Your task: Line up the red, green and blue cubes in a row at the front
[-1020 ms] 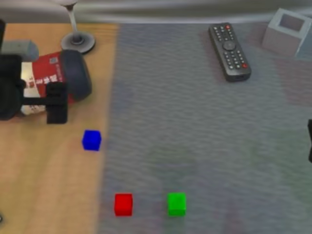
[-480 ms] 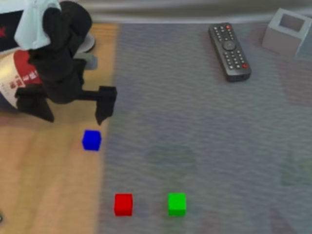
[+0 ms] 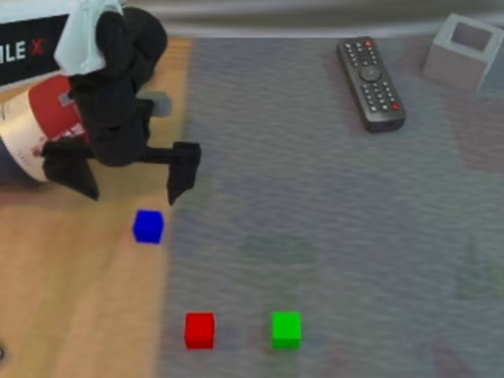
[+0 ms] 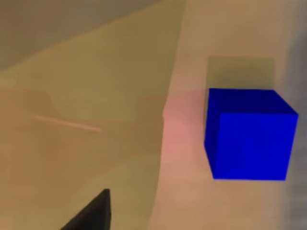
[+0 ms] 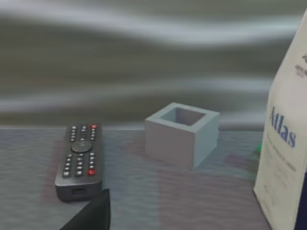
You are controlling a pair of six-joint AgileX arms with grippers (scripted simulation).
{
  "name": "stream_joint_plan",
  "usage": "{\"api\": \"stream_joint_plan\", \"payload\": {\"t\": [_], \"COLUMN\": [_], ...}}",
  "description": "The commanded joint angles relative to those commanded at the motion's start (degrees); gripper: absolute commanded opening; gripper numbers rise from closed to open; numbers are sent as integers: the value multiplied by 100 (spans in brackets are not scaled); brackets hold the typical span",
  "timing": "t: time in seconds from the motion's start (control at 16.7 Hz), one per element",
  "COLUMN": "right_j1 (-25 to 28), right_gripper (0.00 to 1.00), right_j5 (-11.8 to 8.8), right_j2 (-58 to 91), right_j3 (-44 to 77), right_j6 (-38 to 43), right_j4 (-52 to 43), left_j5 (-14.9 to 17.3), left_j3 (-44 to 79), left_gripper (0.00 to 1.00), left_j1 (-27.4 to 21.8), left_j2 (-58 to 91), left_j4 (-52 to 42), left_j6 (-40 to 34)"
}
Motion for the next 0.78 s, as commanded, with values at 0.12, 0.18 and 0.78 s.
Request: {"api": "stream_joint_plan", "payload": {"t": [0.12,0.18,0.78], "right_j1": [0,0,0], "right_gripper": [100,100,100], "right_j5": [0,0,0], "right_j2": [0,0,0], "right_j3": [0,0,0], "right_j6": [0,0,0], "right_j4": [0,0,0], "left_j5": [1,1,6], "left_j3": [-14,-68,-857], "left_gripper": [100,100,100], "left_j1": [24,18,8], "left_j2": [14,49,710], "left_j4": [21,97,1566], "left_j6": [6,13,17]}}
